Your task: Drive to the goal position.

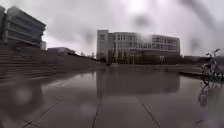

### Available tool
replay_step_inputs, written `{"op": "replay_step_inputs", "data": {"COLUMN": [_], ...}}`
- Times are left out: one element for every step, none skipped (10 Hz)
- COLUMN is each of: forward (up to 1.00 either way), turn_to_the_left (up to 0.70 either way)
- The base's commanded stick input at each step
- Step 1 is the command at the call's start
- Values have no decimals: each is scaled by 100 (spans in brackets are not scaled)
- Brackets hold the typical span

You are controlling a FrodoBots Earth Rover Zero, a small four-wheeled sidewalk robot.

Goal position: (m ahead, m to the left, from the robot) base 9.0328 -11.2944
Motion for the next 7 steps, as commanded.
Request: {"op": "replay_step_inputs", "data": {"forward": [70, 70, 70, 70, 70, 70, 70], "turn_to_the_left": [0, 0, 0, 0, 0, 0, 0]}}
